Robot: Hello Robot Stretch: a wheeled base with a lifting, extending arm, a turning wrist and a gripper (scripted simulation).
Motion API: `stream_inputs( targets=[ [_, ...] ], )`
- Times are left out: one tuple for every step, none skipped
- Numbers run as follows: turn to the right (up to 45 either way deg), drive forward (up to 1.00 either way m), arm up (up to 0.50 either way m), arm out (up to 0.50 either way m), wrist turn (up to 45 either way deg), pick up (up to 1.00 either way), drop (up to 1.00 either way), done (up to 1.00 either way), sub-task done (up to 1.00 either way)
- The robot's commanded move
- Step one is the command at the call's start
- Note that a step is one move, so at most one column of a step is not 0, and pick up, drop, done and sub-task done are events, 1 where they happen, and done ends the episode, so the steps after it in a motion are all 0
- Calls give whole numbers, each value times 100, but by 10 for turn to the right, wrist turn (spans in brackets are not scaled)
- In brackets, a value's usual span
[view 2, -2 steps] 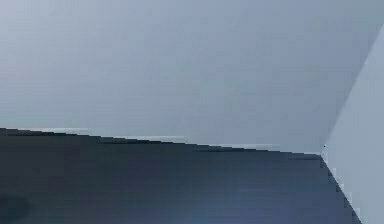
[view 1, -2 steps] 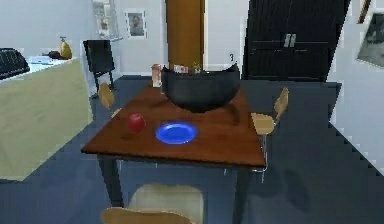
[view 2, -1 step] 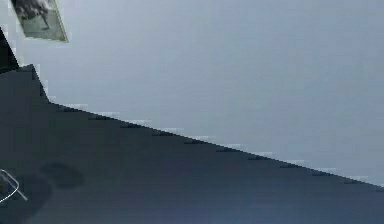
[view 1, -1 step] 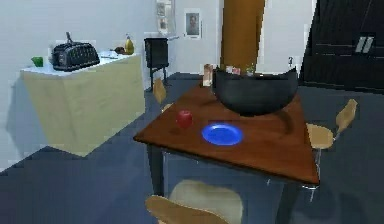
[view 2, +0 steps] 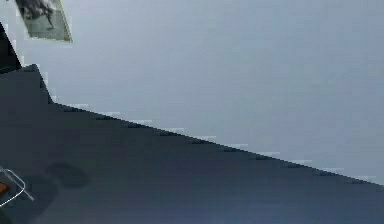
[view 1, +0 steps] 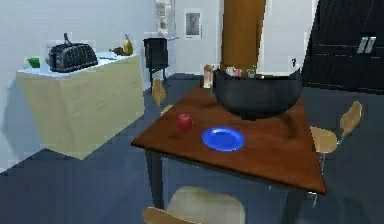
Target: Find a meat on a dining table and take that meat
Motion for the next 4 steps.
stream_inputs(
  targets=[
    [450, 0, 0, 0, 0, 0, 0, 0, 0],
    [450, 0, 0, 0, 0, 0, 0, 0, 0],
    [300, 0, 0, 0, 0, 0, 0, 0, 0],
    [0, 10, 0, 0, 0, 0, 0, 0, 0]
  ],
)
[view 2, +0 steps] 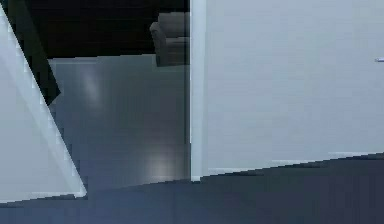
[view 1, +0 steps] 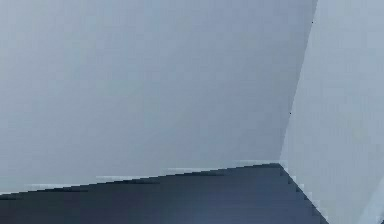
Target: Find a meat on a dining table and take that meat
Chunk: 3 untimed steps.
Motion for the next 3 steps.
stream_inputs(
  targets=[
    [-450, 0, 0, 0, 0, 0, 0, 0, 0],
    [-120, 0, 0, 0, 0, 0, 0, 0, 0],
    [0, 100, 0, 0, 0, 0, 0, 0, 0]
  ],
)
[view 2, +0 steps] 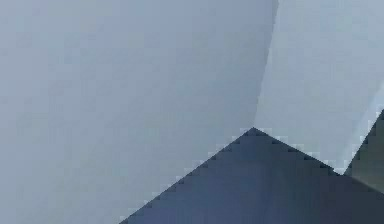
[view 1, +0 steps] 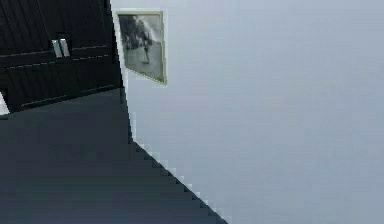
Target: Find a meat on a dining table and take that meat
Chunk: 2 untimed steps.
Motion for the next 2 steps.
stream_inputs(
  targets=[
    [0, 60, 0, 0, 0, 0, 0, 0, 0],
    [-390, 0, 0, 0, 0, 0, 0, 0, 0]
  ],
)
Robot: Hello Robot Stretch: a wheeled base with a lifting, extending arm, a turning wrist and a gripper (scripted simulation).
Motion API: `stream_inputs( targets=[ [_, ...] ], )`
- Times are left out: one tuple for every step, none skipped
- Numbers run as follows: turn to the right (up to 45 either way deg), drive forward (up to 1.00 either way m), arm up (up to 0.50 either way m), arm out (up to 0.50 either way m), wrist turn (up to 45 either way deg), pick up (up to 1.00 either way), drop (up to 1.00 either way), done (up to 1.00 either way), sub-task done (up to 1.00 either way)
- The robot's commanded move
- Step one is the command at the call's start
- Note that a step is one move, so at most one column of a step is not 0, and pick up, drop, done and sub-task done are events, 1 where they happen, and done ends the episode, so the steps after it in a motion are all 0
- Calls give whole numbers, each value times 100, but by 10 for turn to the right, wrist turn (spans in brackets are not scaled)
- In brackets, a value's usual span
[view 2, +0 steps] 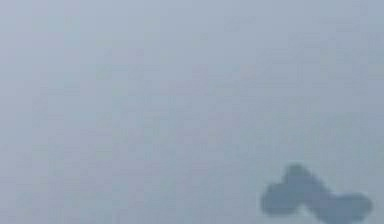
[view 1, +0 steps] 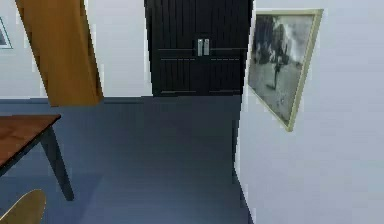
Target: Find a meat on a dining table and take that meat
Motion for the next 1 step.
stream_inputs(
  targets=[
    [0, 100, 0, 0, 0, 0, 0, 0, 0]
  ],
)
